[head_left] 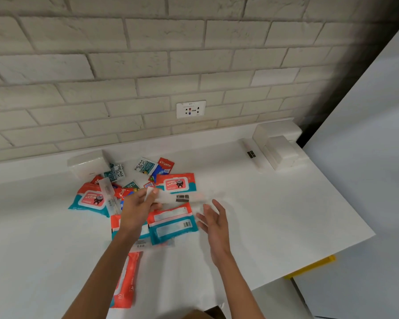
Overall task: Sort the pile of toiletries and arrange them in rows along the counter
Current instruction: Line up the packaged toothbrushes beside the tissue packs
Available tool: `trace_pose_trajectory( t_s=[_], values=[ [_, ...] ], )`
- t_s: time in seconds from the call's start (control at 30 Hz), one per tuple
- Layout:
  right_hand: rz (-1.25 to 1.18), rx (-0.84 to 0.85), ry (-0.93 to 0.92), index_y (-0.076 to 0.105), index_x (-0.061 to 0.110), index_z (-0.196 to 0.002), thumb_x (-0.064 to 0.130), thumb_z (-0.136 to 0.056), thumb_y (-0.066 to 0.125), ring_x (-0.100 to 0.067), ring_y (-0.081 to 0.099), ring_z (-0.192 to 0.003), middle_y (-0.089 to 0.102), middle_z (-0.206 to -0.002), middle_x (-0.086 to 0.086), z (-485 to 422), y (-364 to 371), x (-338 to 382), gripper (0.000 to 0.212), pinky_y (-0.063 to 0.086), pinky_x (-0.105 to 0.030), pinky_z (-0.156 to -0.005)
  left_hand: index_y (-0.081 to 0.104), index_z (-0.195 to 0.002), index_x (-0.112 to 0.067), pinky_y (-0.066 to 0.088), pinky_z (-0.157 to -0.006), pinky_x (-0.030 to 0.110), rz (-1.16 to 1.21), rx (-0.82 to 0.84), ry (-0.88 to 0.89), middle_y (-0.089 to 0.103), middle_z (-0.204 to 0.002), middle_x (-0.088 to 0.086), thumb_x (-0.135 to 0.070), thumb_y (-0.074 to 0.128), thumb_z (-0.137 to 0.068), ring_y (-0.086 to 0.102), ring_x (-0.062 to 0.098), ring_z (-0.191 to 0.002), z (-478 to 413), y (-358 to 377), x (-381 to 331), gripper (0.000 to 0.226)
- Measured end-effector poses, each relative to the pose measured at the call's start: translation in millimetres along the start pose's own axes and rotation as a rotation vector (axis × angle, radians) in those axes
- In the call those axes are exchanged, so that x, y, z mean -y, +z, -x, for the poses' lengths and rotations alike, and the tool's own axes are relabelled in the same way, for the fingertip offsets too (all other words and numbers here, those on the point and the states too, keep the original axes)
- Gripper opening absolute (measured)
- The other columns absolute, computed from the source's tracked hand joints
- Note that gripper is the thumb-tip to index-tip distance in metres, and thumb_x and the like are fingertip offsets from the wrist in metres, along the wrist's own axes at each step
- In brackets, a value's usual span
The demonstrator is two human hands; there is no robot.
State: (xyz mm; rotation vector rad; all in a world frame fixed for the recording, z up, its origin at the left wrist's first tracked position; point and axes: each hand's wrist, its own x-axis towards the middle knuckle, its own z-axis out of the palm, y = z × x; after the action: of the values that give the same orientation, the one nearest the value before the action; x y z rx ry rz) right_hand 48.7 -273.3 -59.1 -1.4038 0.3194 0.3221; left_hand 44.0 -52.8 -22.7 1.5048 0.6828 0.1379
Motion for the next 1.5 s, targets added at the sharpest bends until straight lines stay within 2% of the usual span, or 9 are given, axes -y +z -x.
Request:
trace_pose_trajectory(
  t_s=[0.1, 0.23, 0.47, 0.77, 1.13, 1.23, 1.3, 1.4, 1.5],
  values=[
    [-0.083, 0.025, 0.035, 0.050, 0.028, -0.142, 0.041, -0.102, 0.068, -0.024, 0.077, -0.109, 0.077, -0.123, -0.005, 13, -4, 6, 0.046, 0.064, -0.040, -0.092, 0.074, -0.117, -0.016, 0.064, -0.083, 0.047, -0.026, 0.062, -0.043, 0.078, -0.111, -0.001, -0.044, 0.068, -0.093, 0.078, 0.021, -0.091, 14, -2, 15, 0.037],
    [-0.074, 0.038, -0.029, 0.052, -0.010, -0.110, 0.032, -0.107, 0.062, -0.028, 0.077, -0.107, 0.080, -0.110, -0.011, 29, -14, 11, 0.044, 0.064, -0.037, -0.086, 0.075, -0.118, -0.020, 0.064, -0.085, 0.045, -0.008, 0.046, -0.092, 0.079, -0.108, -0.003, -0.048, 0.067, -0.093, 0.077, 0.018, -0.095, 32, -3, 26, 0.038],
    [-0.060, -0.010, -0.068, 0.054, -0.015, -0.102, 0.026, -0.104, 0.068, -0.027, 0.077, -0.093, 0.081, -0.104, -0.014, 40, -22, 12, 0.044, 0.064, -0.034, -0.082, 0.075, -0.117, -0.019, 0.062, -0.089, 0.048, 0.077, 0.022, -0.131, 0.079, -0.110, -0.003, -0.040, 0.067, -0.094, 0.078, 0.017, -0.095, 49, -6, 30, 0.033],
    [-0.191, -0.074, -0.010, 0.060, -0.011, -0.099, 0.019, -0.100, 0.073, -0.028, 0.073, -0.083, 0.079, -0.098, -0.024, 53, -18, 0, 0.032, 0.064, -0.032, -0.079, 0.075, -0.115, -0.026, 0.063, -0.087, 0.046, 0.251, -0.139, -0.249, 0.076, -0.117, -0.001, -0.038, 0.075, -0.089, 0.077, 0.022, -0.100, 54, -11, 34, 0.029],
    [-0.328, -0.065, 0.028, 0.050, 0.006, -0.095, 0.012, -0.101, 0.072, -0.032, 0.075, -0.095, 0.076, -0.106, -0.031, 58, -26, -2, 0.023, 0.064, -0.031, -0.089, 0.064, -0.104, 0.008, 0.064, -0.085, 0.035, 0.431, 0.096, -0.245, 0.076, -0.110, 0.013, -0.020, 0.073, -0.092, 0.074, 0.024, -0.108, 86, 20, 24, 0.031],
    [-0.206, -0.045, -0.004, 0.054, -0.001, -0.107, 0.011, -0.096, 0.077, -0.035, 0.078, -0.099, 0.077, -0.110, -0.022, 61, -27, -5, 0.029, 0.065, -0.036, -0.089, 0.064, -0.106, 0.010, 0.062, -0.091, 0.042, 0.399, 0.107, -0.203, 0.077, -0.109, 0.011, -0.018, 0.071, -0.094, 0.075, 0.025, -0.106, 88, 33, 24, 0.031],
    [-0.032, -0.028, -0.022, 0.059, 0.012, -0.117, 0.017, -0.093, 0.083, -0.030, 0.079, -0.096, 0.077, -0.112, -0.012, 61, -33, -8, 0.034, 0.065, -0.040, -0.087, 0.062, -0.100, 0.009, 0.059, -0.092, 0.043, 0.318, 0.112, -0.170, 0.078, -0.105, 0.012, -0.021, 0.072, -0.093, 0.075, 0.026, -0.104, 84, 39, 27, 0.032],
    [0.384, 0.018, -0.081, 0.068, 0.032, -0.109, 0.032, -0.091, 0.085, -0.015, 0.075, -0.095, 0.079, -0.106, 0.012, 59, -44, -12, 0.026, 0.063, -0.034, -0.084, 0.064, -0.098, 0.007, 0.062, -0.089, 0.039, 0.206, 0.116, -0.144, 0.077, -0.101, 0.012, -0.025, 0.074, -0.092, 0.076, 0.025, -0.101, 74, 46, 31, 0.034],
    [0.513, 0.061, -0.112, 0.075, 0.031, -0.099, 0.030, -0.092, 0.083, -0.003, 0.074, -0.090, 0.078, -0.095, 0.020, 59, -56, -12, 0.011, 0.058, -0.026, -0.080, 0.071, -0.093, -0.002, 0.062, -0.088, 0.035, 0.105, 0.145, -0.145, 0.079, -0.093, 0.006, -0.024, 0.075, -0.093, 0.077, 0.021, -0.094, 68, 62, 31, 0.022]
  ],
)
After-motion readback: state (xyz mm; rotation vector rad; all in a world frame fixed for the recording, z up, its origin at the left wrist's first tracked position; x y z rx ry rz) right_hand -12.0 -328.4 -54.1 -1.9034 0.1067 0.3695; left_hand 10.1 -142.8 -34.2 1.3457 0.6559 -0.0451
